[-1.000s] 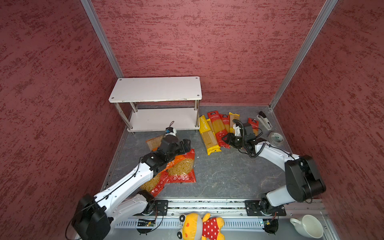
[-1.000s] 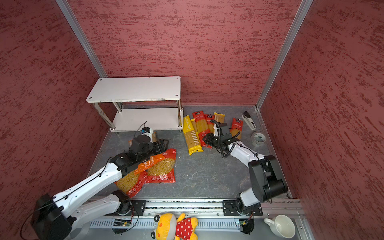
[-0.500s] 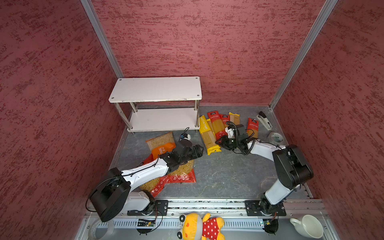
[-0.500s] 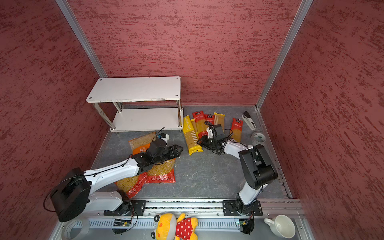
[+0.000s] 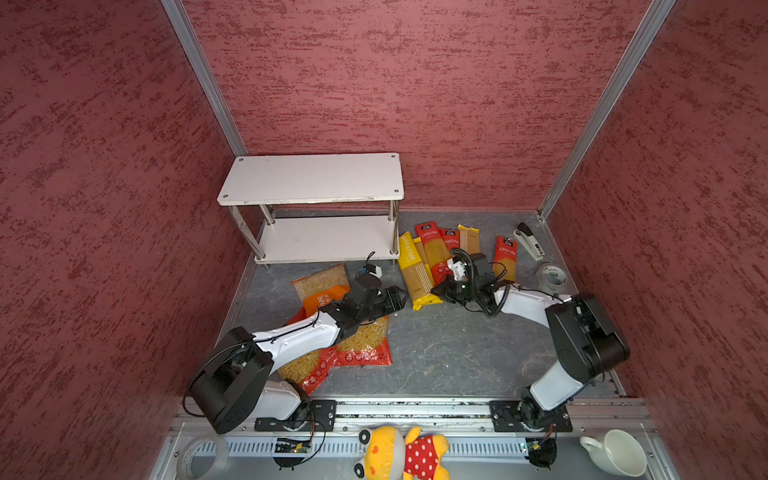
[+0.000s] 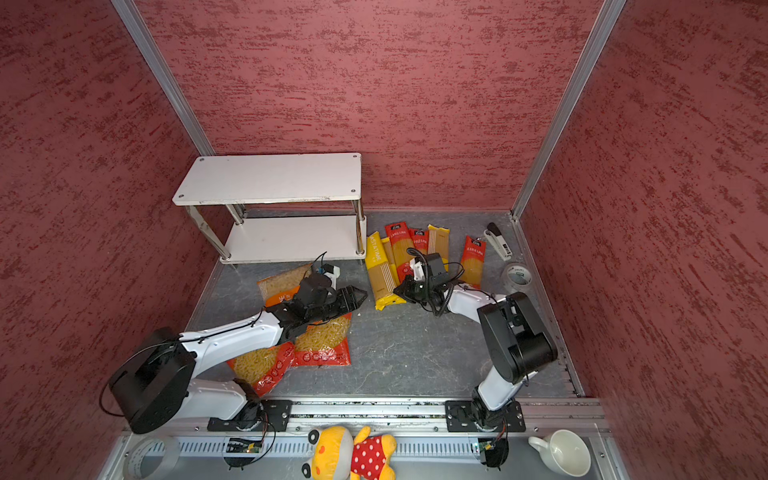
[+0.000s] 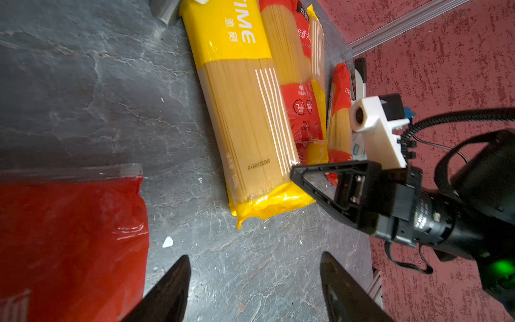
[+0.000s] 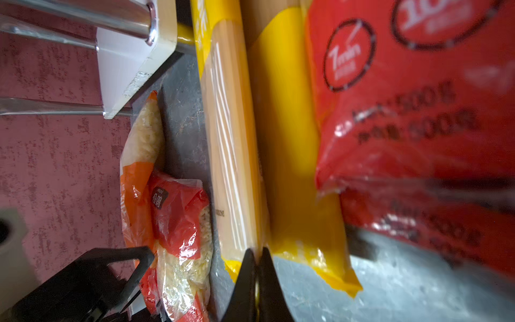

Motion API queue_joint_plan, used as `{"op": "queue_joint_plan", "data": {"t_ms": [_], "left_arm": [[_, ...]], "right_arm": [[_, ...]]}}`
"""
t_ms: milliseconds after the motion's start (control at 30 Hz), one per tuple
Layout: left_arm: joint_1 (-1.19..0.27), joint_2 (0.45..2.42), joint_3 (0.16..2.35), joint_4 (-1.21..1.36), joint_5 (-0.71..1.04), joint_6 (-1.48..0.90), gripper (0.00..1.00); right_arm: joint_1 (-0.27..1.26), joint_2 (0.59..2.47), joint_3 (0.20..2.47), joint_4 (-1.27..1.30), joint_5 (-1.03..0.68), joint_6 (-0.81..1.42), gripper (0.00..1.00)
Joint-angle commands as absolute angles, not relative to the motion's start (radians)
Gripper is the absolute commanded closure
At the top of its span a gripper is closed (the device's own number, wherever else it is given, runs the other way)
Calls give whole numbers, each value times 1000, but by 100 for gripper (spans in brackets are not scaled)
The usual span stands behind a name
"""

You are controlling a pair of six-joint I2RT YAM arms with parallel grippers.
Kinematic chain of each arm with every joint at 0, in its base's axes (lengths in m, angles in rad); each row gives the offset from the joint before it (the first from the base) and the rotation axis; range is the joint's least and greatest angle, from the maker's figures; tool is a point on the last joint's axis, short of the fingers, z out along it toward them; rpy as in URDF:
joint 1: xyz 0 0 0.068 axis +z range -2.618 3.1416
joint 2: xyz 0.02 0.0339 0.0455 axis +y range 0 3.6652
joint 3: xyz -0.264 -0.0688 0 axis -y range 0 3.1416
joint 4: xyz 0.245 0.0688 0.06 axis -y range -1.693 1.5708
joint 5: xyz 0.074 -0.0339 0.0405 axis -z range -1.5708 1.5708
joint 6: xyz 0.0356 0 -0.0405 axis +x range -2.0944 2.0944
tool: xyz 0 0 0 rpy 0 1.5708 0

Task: Place and organize the pasta boxes and bags onto the shelf
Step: 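Reach both grippers toward the yellow PASTATIME spaghetti pack from opposite ends, then grasp the yellow spaghetti pack with both grippers and lift it upright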

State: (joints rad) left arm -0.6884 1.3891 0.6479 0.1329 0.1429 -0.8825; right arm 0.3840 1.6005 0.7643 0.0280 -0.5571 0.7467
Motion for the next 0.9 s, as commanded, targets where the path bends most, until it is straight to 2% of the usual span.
{"op": "queue_joint_plan", "data": {"t_ms": [0,100,167,267,333,533,667,867], "left_arm": [[-690,1424,638,220,205,-894,29],[-691,1453,633,240,216,-896,31],[-683,1473,624,252,224,-899,32],[-660,1503,609,293,257,-918,35],[-653,1516,608,305,275,-921,37],[-677,1564,607,305,262,-921,42],[-680,1597,601,300,245,-934,51],[-691,1598,604,229,209,-932,57]], "right_arm": [[420,1484,631,27,-620,861,100],[486,1368,512,18,-617,930,98],[506,1303,466,13,-618,962,88],[499,1232,501,-131,-558,879,64],[478,1237,570,-233,-492,786,58],[453,1427,703,-159,-484,687,56],[473,1560,775,-80,-508,680,56],[492,1682,805,-23,-534,677,56]]}}
